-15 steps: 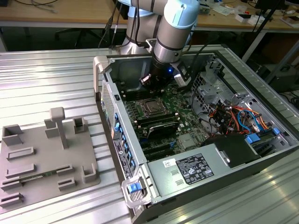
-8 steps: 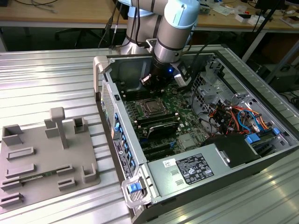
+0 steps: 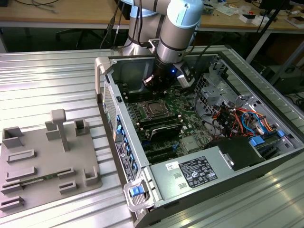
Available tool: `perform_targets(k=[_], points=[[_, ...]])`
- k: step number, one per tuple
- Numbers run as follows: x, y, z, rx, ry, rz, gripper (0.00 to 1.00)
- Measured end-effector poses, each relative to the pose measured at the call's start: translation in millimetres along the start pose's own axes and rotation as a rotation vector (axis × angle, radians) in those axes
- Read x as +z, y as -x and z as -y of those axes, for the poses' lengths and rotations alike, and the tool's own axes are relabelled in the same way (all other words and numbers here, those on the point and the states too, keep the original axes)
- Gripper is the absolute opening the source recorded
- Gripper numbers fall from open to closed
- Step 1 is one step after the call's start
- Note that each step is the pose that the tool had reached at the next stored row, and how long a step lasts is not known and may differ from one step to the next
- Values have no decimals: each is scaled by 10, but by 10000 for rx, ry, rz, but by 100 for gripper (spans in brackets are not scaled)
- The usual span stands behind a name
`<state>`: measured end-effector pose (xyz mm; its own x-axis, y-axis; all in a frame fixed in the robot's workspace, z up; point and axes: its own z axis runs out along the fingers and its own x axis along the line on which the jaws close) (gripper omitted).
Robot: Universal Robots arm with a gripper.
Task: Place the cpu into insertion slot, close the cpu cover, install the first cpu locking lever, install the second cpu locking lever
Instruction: 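Install the first cpu locking lever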
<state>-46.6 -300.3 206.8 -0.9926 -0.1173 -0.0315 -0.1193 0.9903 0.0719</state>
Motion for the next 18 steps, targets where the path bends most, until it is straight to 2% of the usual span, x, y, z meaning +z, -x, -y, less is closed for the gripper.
perform_targets(k=[7,12,13,14,18], points=[[0,0,2,1,1,0,11],[-1,-3,45,0,-2,-3,11],[29,2,48,-2,-64,-13,11],[42,3,49,-3,-94,-16,11],[52,3,49,-3,-115,-17,11]])
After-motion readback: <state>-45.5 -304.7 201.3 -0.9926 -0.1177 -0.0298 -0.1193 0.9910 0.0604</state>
